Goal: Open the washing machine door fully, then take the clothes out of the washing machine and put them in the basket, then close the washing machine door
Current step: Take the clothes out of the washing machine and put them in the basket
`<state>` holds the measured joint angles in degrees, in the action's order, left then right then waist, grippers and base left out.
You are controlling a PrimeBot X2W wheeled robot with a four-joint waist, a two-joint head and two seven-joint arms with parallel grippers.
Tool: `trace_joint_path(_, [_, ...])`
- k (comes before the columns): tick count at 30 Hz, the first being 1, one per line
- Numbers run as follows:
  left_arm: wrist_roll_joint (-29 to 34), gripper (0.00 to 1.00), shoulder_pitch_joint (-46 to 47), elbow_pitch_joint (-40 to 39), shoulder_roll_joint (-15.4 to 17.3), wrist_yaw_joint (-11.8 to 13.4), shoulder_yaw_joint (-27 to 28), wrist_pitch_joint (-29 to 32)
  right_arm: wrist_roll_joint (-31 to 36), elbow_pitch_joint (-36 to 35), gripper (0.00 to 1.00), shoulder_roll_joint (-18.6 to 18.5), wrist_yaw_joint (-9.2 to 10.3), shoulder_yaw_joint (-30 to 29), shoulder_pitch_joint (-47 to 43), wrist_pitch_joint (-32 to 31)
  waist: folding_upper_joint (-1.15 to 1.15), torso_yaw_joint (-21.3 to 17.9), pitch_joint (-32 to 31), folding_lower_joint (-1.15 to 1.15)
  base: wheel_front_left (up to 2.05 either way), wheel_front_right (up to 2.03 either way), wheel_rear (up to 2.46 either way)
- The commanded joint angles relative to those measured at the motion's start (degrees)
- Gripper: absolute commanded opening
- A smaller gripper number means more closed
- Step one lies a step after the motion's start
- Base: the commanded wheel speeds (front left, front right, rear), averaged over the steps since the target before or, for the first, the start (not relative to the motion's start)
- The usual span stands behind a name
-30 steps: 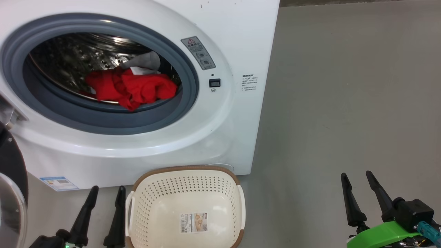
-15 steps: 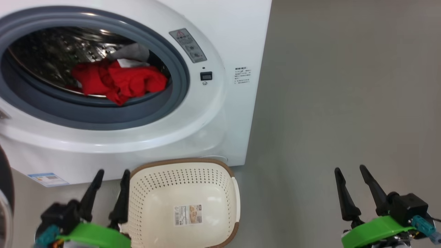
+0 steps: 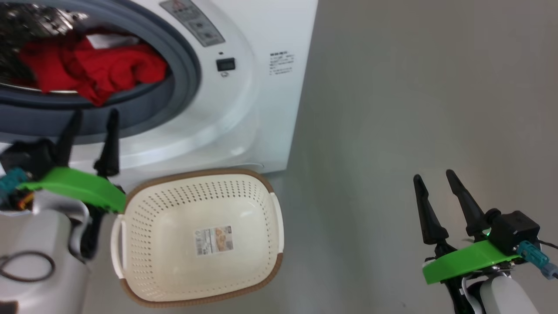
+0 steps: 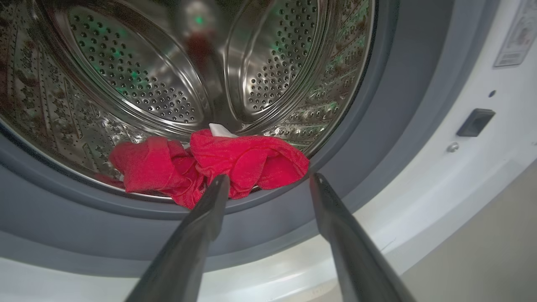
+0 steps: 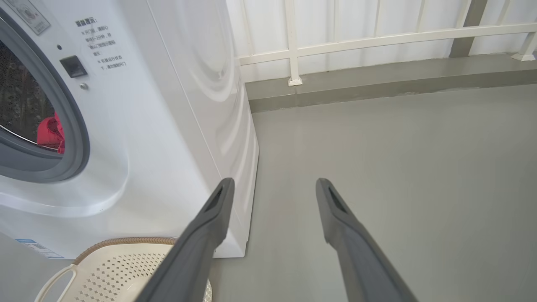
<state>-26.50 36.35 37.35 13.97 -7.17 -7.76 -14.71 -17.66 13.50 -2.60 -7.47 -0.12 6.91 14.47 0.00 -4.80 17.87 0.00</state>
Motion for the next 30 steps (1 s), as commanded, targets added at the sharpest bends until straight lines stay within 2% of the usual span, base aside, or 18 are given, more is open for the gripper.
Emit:
trace_joint_path(1, [-0.8,1.00,4.0,1.2,3.4,-0.3,1.7,-0.3,-0.6,-1.7,1.00,-0.3,-0.02,1.8,1.8,0.5,0.00,-3.4,4.6,0.00,0.00,0.00,0.00])
trace_joint_path(10, [-2.4,1.00,15.6,10.6,7.5,-0.3,0.7,-0.3,-2.2,-3.2,1.00,-0.3,-0.02,3.1,4.3,0.5,0.00,-6.5,9.8,0.00,0.00,0.00,0.00])
trace_joint_path(18, [-3.8,1.00,22.9,18.6,9.9,-0.3,1.5,-0.3,-3.0,-3.9,1.00,-0.3,-0.02,4.3,5.7,0.5,0.00,-8.1,12.5,0.00,0.00,0.00,0.00])
trace_joint_path(30, [-2.6,1.00,28.0,25.0,12.6,-0.3,1.3,-0.3,-3.6,-4.4,1.00,-0.3,-0.02,6.1,5.9,0.5,0.00,-11.0,14.0,0.00,0.00,0.00,0.00])
